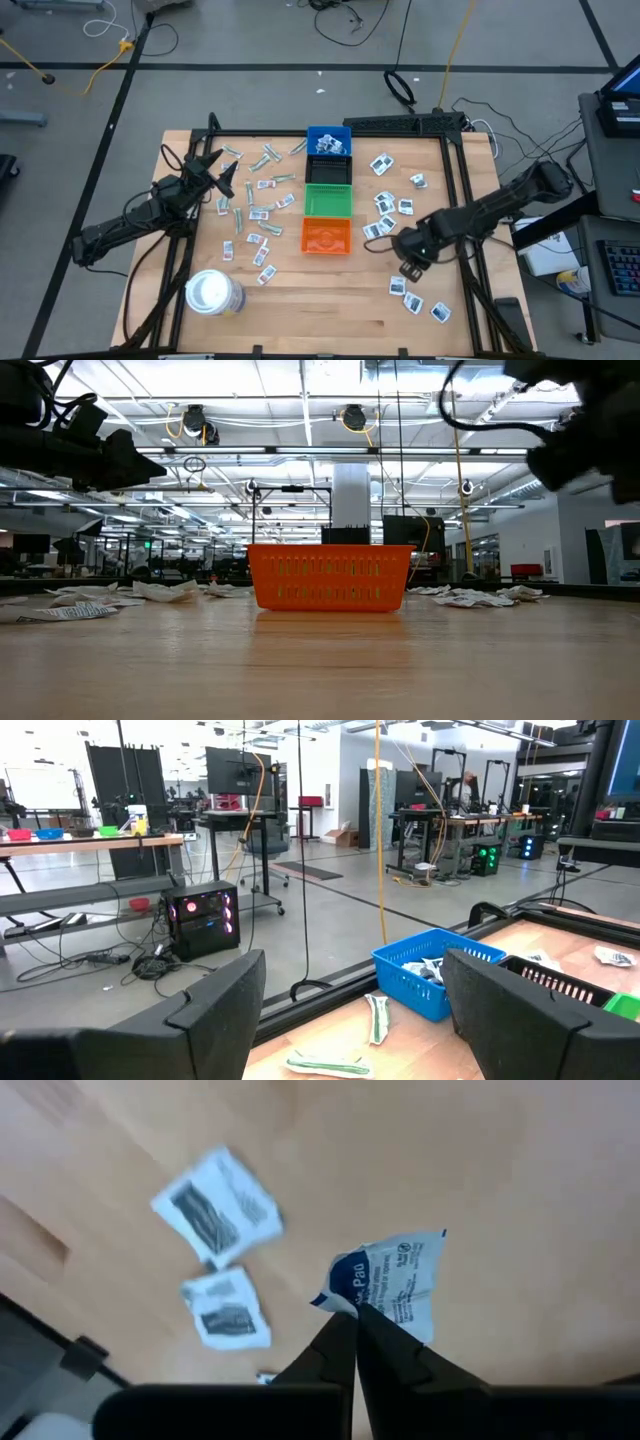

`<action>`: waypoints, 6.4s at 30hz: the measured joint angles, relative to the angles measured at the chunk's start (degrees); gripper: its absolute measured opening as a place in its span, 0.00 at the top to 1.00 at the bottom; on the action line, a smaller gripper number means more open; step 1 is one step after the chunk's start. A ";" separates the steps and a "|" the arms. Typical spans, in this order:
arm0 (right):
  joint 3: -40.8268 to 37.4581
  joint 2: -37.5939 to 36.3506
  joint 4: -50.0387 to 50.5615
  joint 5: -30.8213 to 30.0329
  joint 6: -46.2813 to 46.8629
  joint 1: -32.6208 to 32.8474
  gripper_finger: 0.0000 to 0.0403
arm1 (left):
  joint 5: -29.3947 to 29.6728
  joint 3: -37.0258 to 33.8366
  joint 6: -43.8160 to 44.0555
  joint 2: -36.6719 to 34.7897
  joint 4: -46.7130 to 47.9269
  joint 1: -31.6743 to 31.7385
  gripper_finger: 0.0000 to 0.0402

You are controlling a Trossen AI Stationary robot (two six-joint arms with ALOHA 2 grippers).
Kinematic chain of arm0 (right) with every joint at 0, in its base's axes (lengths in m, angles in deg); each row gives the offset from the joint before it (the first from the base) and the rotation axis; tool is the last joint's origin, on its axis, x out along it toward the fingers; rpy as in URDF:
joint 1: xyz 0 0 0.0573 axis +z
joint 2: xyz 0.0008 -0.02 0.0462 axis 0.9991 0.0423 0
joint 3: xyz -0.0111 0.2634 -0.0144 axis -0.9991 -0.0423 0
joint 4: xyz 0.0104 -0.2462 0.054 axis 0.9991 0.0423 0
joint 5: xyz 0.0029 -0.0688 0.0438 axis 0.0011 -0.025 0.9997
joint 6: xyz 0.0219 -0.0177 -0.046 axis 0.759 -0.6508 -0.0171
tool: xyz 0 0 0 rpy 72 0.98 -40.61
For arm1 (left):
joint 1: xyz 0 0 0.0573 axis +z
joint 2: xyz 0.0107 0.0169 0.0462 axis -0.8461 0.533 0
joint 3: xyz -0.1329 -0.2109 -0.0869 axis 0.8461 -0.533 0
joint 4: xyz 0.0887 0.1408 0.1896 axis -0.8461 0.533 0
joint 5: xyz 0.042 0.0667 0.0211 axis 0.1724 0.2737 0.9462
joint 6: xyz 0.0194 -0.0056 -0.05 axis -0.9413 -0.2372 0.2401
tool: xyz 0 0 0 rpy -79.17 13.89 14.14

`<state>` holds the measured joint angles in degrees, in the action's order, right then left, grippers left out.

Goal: Pick & Place First Aid Supplies
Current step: Put the blue alcohol pad into the blue bin

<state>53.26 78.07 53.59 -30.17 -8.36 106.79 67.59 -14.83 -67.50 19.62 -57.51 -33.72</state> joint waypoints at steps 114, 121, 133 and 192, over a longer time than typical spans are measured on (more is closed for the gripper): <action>14.19 13.07 2.33 -12.16 3.13 -35.43 0.67 | -0.02 0.00 0.02 0.02 -0.02 0.02 0.24; 9.94 8.87 2.29 -12.19 13.89 -22.26 0.67 | -0.02 0.00 0.02 0.02 -0.02 0.00 0.24; 9.26 7.32 2.29 -12.07 29.74 2.20 0.67 | -0.02 0.00 0.01 0.01 -0.02 0.02 0.24; -8.33 10.31 -28.12 13.60 54.60 29.82 0.67 | -0.02 0.00 0.01 0.02 -0.02 0.01 0.24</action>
<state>44.93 88.38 25.47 -16.57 46.23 136.61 67.57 -14.83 -67.49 19.63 -57.52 -33.71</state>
